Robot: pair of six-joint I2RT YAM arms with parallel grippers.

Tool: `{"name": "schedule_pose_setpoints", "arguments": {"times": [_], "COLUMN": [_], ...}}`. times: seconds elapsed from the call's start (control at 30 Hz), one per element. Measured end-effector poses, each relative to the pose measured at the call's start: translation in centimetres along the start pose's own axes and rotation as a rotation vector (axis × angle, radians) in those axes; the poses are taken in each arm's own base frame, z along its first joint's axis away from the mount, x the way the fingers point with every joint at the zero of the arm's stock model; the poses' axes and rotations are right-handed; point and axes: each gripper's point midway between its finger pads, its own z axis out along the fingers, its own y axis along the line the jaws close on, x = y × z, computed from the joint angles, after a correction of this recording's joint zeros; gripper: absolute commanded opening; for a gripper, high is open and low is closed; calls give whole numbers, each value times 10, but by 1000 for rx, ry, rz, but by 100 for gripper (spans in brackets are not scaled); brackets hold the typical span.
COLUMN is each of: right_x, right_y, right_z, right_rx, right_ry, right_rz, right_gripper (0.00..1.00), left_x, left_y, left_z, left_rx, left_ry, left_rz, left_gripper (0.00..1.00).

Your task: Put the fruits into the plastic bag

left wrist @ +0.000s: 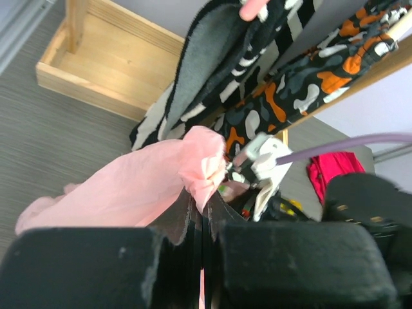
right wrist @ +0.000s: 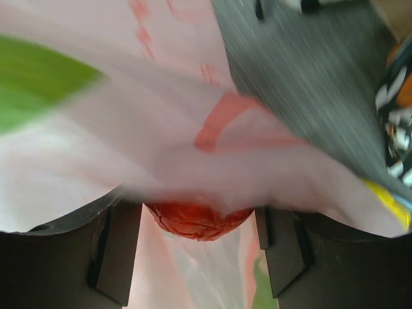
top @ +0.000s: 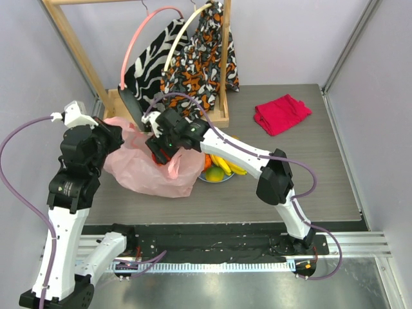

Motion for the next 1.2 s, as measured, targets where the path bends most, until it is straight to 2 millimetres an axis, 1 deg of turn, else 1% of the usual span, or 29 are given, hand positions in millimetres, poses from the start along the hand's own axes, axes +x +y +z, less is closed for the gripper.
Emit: {"name": "schedule_pose_setpoints", "arguments": {"times": [0.07, 0.13, 0.2, 0.3, 0.4, 0.43, 0.53, 0.7, 0.8, 0.83, 0.87, 0.93, 0.97, 1.0, 1.17, 1.2], "right_x": [18, 28, 35, 38, 36, 36, 37, 42, 40, 40, 39, 37, 36, 35, 31, 30], "right_y": [-8, -13, -16, -20, -23, -23, -23, -20, -15, -13, -12, -8, -6, -4, 3, 4], "right_z": [5, 5, 2, -9, -21, -24, -30, -28, -27, -26, -26, -26, -25, -25, -24, -24], "right_rx": [39, 59, 74, 101, 125, 129, 130, 112, 81, 70, 62, 40, 30, 21, -18, -23], "right_ry": [51, 81, 97, 98, 87, 83, 80, 89, 82, 79, 78, 71, 67, 63, 44, 42], "right_rz": [-10, -15, -17, -19, -20, -20, -20, -18, -17, -16, -16, -14, -11, -11, -4, -5], "right_gripper": [10, 11, 12, 14, 18, 22, 27, 36, 43, 48, 50, 58, 69, 71, 72, 78], "left_x": [-2, -4, -5, -8, -12, -14, -16, -19, -18, -17, -17, -16, -17, -17, -21, -22], "left_y": [3, 5, 6, 10, 13, 14, 18, 20, 23, 24, 24, 26, 27, 28, 33, 33], "left_z": [-1, -1, -2, -3, -9, -12, -19, -28, -30, -30, -31, -32, -32, -33, -39, -39], "left_rx": [-13, -24, -30, -43, -55, -57, -64, -66, -76, -79, -81, -89, -92, -98, -114, -115], "left_ry": [-12, -21, -26, -41, -62, -71, -81, -95, -92, -89, -88, -88, -90, -92, -116, -119], "left_rz": [2, 6, 15, 24, 26, 27, 35, 32, 35, 35, 36, 37, 38, 38, 36, 35], "left_gripper": [0, 0, 0, 0, 0, 0, 0, 0, 0, 0, 0, 0, 0, 0, 0, 0]}}
